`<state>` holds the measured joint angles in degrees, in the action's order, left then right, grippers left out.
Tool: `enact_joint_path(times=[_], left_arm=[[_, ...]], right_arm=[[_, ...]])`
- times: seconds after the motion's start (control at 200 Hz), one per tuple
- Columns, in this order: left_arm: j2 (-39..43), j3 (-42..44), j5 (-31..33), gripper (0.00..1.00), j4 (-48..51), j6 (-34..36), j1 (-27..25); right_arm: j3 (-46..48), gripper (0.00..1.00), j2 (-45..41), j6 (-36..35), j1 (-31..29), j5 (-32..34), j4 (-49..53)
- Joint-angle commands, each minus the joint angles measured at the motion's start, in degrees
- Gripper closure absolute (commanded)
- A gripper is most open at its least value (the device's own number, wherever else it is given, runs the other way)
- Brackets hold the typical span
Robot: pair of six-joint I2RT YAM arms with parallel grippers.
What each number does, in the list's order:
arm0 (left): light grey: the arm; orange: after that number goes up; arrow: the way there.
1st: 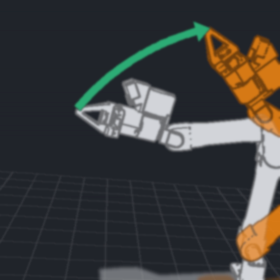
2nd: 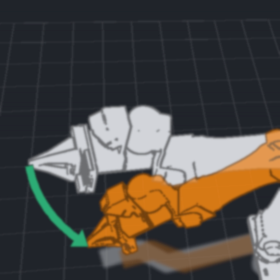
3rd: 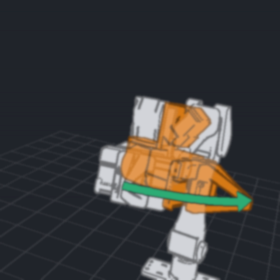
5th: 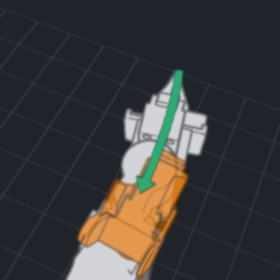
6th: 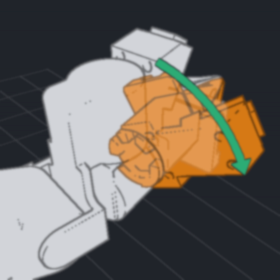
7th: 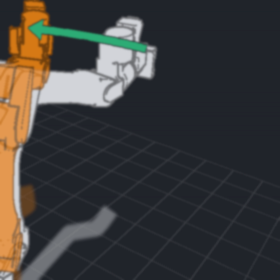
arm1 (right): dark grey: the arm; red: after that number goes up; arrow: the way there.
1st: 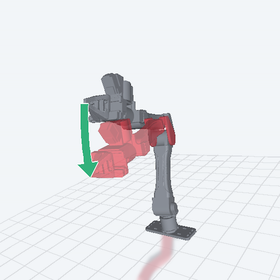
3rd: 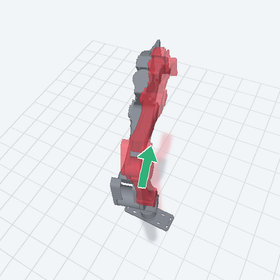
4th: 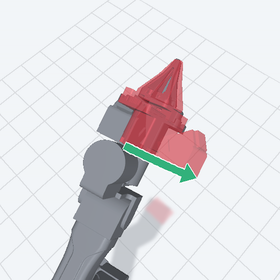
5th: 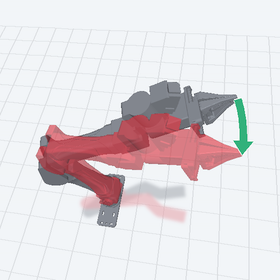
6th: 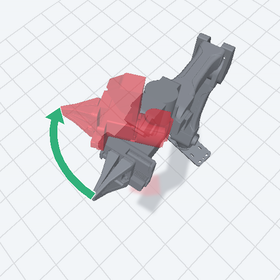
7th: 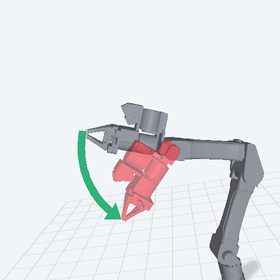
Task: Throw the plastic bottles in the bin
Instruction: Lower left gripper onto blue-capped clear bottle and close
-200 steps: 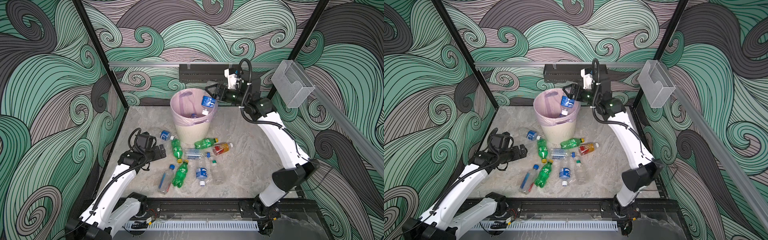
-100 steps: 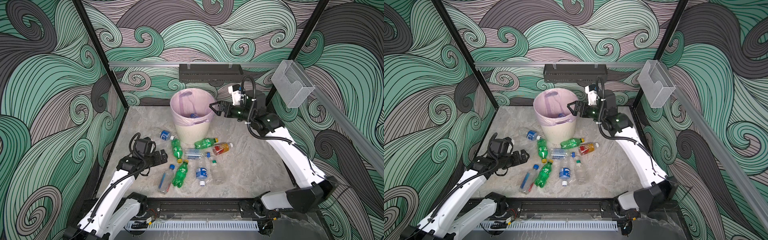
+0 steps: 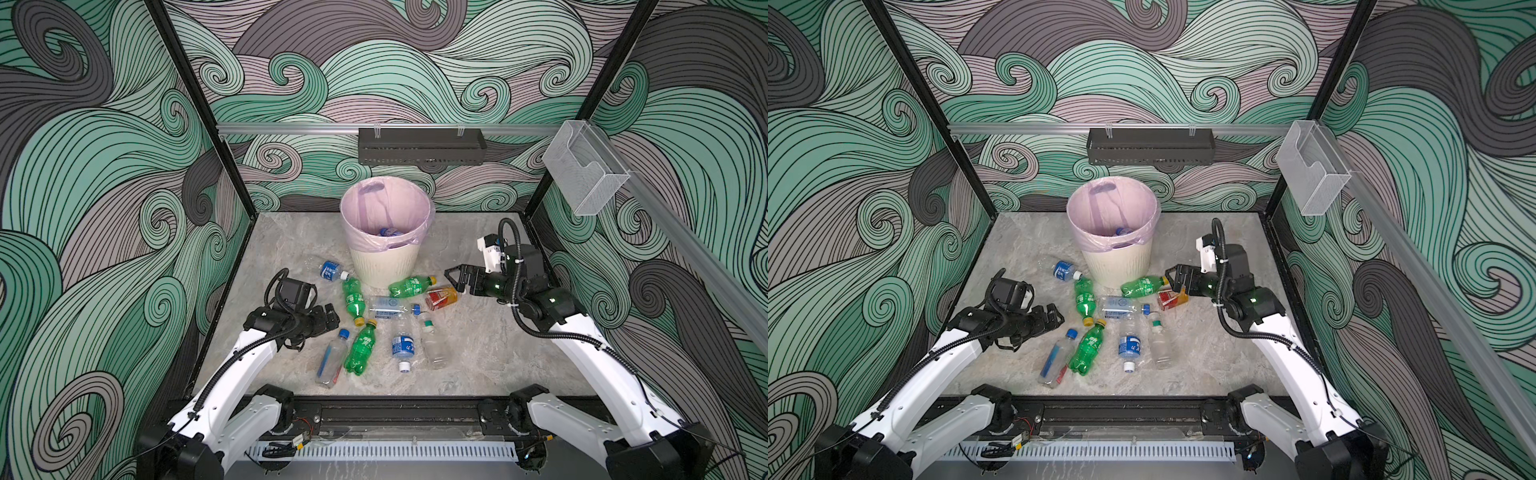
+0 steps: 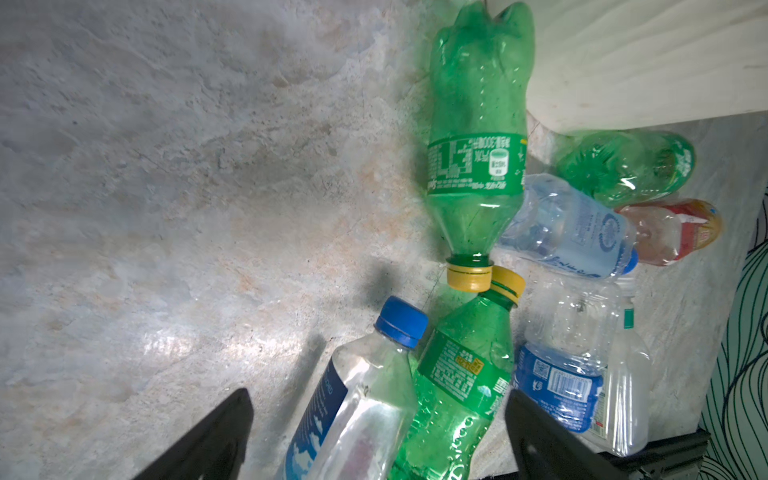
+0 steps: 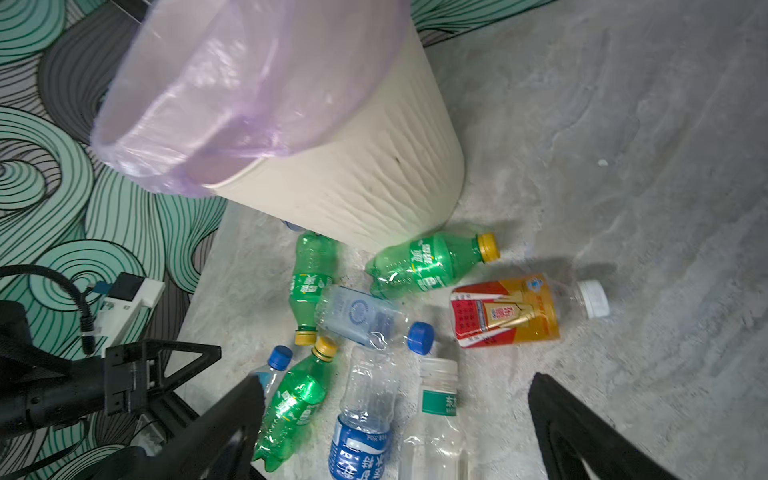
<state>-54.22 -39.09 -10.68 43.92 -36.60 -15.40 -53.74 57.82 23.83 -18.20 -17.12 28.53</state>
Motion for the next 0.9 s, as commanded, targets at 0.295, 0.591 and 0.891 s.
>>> enact_joint_path(times=[0.295,0.591,0.891], left_arm=[[0.3,2.1,2.8,0.05,3.9,-4.8,-5.2],[-0.3,6.5,5.0,0.06,1.4,-7.9,-10.0],[-3.5,10.0,4.2,0.10,-3.2,-8.4,-11.7]], right_arm=[[4.7,0.01,-1.2,1.8,1.1,2.6,-1.4],[4.8,0.01,0.8,2.6,1.1,3.5,-1.2],[6.2,0.01,1.6,4.4,1.4,5.6,-1.8]])
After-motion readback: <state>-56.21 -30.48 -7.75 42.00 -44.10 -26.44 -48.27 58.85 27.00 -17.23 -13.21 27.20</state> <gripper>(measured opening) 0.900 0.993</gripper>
